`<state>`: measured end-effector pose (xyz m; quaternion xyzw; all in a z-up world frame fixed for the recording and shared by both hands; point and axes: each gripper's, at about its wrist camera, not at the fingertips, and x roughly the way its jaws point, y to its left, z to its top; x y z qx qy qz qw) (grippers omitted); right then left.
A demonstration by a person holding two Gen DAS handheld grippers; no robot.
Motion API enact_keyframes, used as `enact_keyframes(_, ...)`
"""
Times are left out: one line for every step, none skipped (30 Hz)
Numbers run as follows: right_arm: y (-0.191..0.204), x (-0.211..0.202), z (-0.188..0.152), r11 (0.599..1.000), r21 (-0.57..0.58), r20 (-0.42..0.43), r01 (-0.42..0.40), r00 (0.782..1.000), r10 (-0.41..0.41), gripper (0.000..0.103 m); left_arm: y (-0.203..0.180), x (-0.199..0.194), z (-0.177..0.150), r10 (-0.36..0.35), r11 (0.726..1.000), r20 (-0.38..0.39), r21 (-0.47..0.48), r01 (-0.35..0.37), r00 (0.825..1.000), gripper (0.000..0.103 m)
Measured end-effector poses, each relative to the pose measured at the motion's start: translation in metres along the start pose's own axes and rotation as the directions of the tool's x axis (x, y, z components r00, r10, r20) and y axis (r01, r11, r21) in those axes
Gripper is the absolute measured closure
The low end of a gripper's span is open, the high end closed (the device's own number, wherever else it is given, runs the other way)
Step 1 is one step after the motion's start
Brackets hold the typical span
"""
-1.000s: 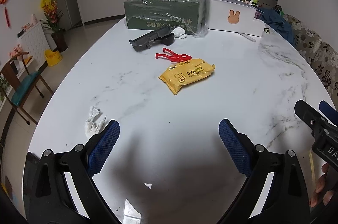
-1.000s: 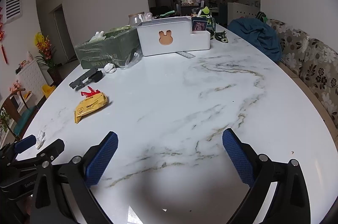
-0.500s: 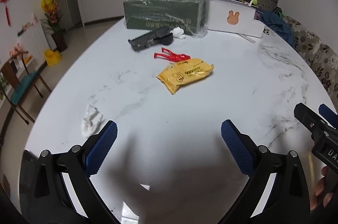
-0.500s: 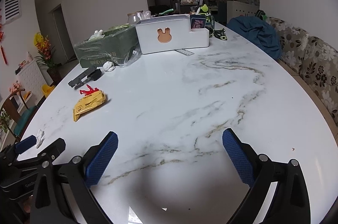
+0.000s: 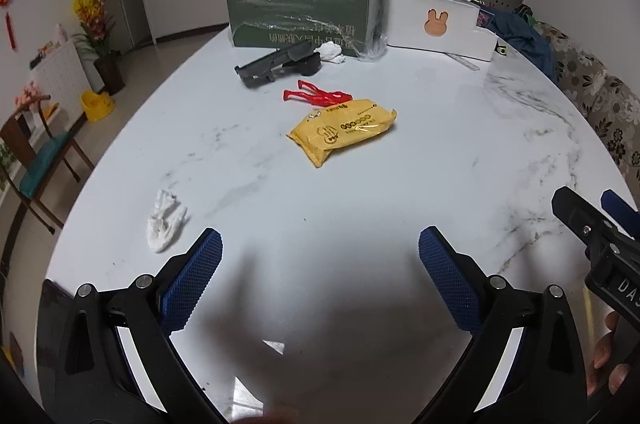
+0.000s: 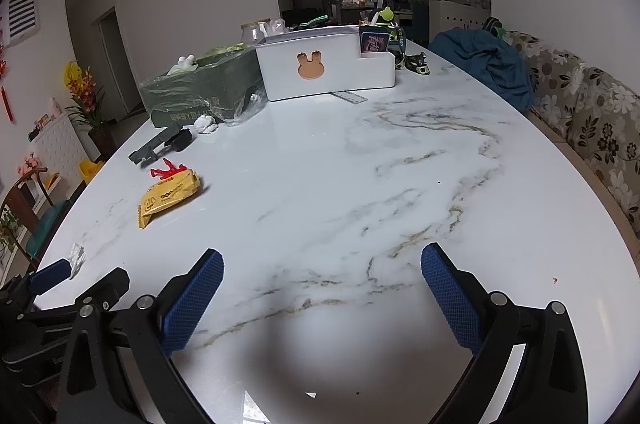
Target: Collect trash
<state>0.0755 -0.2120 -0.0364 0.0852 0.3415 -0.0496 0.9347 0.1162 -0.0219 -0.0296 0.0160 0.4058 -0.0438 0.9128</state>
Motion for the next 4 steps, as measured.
enact_keyframes(0.0003, 0.0001, 0.0004, 1.000, 0.000, 0.000, 0.000, 1.000, 0.000, 0.005, 0.0000, 0.0001, -0.0004, 0.004, 1.000, 0.000, -0.001, -0.004, 1.000, 0.007)
enact_keyframes(0.0002, 0.0000, 0.0004, 1.000, 0.000, 0.000, 0.000, 1.000, 0.000, 0.005, -0.0001, -0.0002, -0.0008, 0.008, 1.000, 0.002, -0.001, -0.008, 1.000, 0.007)
enact_keyframes(0.0002, 0.0000, 0.0004, 1.000, -0.001, 0.000, -0.001, 1.000, 0.001, 0.005, -0.0005, -0.0003, -0.0014, 0.010, 1.000, 0.003, 0.001, -0.010, 1.000, 0.007)
enact_keyframes(0.0001, 0.0000, 0.0003, 1.000, -0.001, 0.000, -0.002, 1.000, 0.002, 0.005, -0.0008, -0.0003, -0.0015, 0.008, 1.000, 0.001, 0.002, -0.008, 1.000, 0.007)
